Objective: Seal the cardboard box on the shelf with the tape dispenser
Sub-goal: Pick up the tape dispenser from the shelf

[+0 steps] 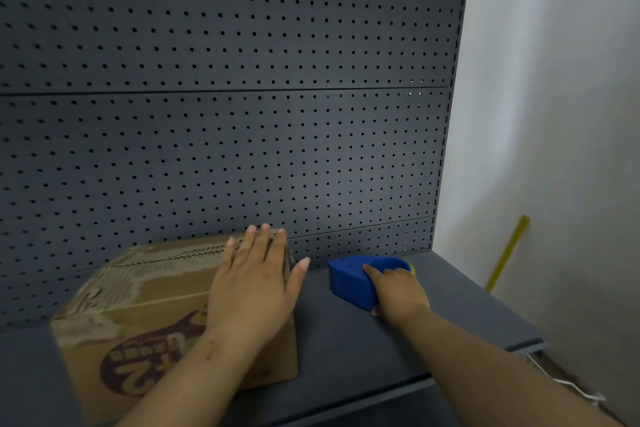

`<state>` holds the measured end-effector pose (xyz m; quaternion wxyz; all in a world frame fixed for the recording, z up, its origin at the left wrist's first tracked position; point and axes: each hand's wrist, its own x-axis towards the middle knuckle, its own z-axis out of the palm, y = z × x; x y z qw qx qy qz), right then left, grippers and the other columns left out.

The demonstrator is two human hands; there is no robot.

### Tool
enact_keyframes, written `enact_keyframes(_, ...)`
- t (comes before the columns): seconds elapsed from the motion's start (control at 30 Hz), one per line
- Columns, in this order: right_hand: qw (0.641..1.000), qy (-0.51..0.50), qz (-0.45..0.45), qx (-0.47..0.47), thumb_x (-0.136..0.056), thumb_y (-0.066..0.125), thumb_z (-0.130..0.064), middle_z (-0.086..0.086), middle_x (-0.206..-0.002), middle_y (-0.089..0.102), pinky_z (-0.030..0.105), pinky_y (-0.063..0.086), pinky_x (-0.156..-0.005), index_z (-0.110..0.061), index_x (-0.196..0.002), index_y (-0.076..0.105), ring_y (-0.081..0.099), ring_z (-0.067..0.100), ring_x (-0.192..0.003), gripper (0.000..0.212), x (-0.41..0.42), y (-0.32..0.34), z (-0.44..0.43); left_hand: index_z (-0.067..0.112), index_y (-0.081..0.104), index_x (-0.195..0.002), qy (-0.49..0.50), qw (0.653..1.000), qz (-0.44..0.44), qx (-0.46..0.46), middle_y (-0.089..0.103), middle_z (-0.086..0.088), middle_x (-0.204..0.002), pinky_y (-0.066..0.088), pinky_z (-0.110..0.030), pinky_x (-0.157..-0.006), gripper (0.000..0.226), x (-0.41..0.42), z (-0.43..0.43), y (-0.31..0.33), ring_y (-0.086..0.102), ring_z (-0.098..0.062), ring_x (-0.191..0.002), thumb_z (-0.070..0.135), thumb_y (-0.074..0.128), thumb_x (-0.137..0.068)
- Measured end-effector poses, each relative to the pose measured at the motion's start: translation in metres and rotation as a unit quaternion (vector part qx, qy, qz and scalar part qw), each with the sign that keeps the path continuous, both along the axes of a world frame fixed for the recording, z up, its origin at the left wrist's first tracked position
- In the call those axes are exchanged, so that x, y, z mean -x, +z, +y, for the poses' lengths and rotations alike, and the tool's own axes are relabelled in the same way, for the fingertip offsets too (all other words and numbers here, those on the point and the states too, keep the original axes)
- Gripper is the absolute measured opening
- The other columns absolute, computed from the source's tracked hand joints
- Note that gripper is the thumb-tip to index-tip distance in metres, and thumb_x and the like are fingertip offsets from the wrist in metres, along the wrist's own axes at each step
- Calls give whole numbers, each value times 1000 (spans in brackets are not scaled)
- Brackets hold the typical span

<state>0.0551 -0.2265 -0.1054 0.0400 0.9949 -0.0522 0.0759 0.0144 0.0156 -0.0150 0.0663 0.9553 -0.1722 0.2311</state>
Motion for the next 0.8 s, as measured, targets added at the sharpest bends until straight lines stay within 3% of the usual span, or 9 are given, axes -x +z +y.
enact_keyframes(0.13, 999, 20, -38, -12, -82, 67, -31, 10, -119, 59, 38, 36, -102, -22, -146, 20, 49, 29, -112, 80, 11, 22, 0, 25, 6, -149, 4, 1000, 4, 4, 5, 2, -160, -10, -33, -115, 87, 6, 11, 10, -3, -13, -147, 64, -14, -74)
enact_keyframes(0.3, 982, 93, -150, -71, -78, 71, -35, 9, -118, 60, 37, 34, -102, -22, -145, 27, 49, 28, -113, 82, 37, 103, 16, 24, 7, -150, 23, 999, 13, 32, 5, 2, -160, -7, -35, -118, 70, 10, 35, 39, -3, -13, -147, 59, 7, -89)
enact_keyframes(0.47, 952, 181, -221, -112, -75, 76, -32, 5, -122, 58, 32, 30, -102, -26, -144, 29, 46, 23, -116, 84, 78, 185, 51, 21, 17, -149, 10, 987, 17, 160, 16, 0, -159, 1, -36, -119, 71, 16, 68, 78, 8, -15, -147, 59, 20, -90)
enact_keyframes(0.63, 930, 252, -233, -129, -74, 77, -31, -2, -132, 53, 33, 30, -104, -31, -143, 29, 42, 18, -122, 84, 107, 226, 93, 33, 22, -147, -78, 890, 104, 436, 26, 7, -155, 26, -40, -111, 77, 39, 92, 118, 30, -18, -140, 67, 41, -80)
enact_keyframes(0.73, 923, 280, -230, -126, -74, 77, -32, -5, -134, 50, 31, 30, -103, -33, -143, 29, 41, 16, -123, 84, 116, 235, 115, 35, 24, -146, -115, 834, 159, 515, 26, 8, -155, 24, -42, -114, 100, 40, 109, 133, 30, -17, -140, 82, 45, -61)
enact_keyframes(0.8, 920, 295, -228, -124, -74, 77, -32, -6, -134, 51, 28, 29, -101, -34, -142, 29, 41, 15, -122, 84, 119, 239, 127, 31, 22, -146, -140, 802, 188, 549, 26, 5, -156, 22, -43, -116, 101, 38, 120, 138, 29, -17, -141, 82, 45, -62)
